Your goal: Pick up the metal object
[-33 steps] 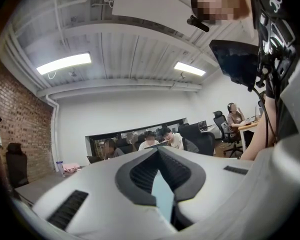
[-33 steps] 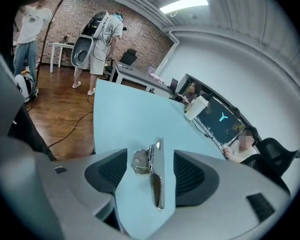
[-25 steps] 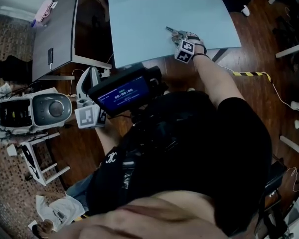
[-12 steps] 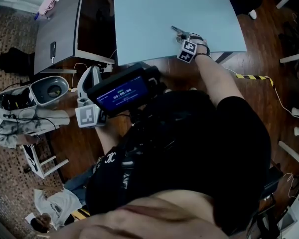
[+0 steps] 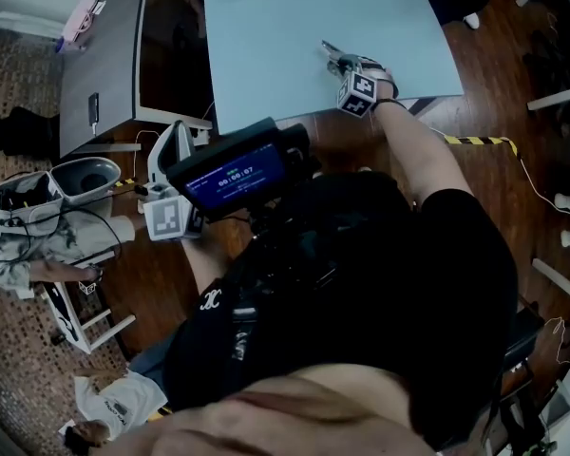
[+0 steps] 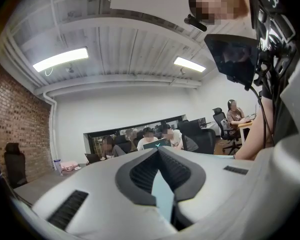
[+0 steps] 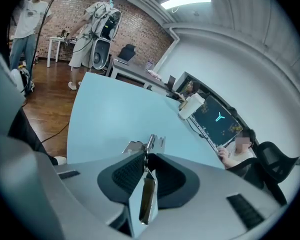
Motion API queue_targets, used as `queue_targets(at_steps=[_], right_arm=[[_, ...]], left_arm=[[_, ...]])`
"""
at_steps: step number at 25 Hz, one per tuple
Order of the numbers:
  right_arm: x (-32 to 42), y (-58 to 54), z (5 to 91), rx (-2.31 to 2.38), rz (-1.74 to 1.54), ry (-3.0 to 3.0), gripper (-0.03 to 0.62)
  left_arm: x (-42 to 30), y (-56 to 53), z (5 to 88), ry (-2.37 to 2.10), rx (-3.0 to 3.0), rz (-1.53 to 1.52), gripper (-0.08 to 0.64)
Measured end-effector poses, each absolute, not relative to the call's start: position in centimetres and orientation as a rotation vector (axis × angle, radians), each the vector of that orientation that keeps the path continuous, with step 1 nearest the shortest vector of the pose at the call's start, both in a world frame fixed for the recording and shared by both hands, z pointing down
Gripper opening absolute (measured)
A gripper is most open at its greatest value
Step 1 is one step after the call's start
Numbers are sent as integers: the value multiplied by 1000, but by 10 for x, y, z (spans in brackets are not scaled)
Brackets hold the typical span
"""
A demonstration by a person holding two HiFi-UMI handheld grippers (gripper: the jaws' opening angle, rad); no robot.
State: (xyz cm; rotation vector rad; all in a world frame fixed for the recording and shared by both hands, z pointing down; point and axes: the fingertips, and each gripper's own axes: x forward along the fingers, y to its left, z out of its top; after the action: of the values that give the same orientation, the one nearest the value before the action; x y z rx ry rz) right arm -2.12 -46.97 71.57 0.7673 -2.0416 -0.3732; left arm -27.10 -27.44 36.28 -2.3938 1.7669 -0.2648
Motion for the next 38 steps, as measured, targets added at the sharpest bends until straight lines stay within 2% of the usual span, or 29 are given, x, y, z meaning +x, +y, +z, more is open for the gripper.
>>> queue_targets(at_steps=[6,12,20,27,36,38], right_arm=[[-8,-469,650,910,-446,-2143,44],[11,-450,518,1174,-558,-2371,44],[56,-404,360,1428,-485,-2797,43],[109,-373,314,1638,-388,-2909,41],[175,-330,303,1695,-388,-2959,34],[194,-314,307,1689,-391,-2964,13]], left_arm=[[-260,-293,366,1694,-2436,-227,0],[-240,-316,367,1645,-2476,-190,0],[-222,-351,369,1575,-2501,-125,1],[-201,-366,369,1529,-2518,-109,0],[-151,-343,369,1537,-2507,-95,2],[-133,-327,370,1552,-2491,-89,2]])
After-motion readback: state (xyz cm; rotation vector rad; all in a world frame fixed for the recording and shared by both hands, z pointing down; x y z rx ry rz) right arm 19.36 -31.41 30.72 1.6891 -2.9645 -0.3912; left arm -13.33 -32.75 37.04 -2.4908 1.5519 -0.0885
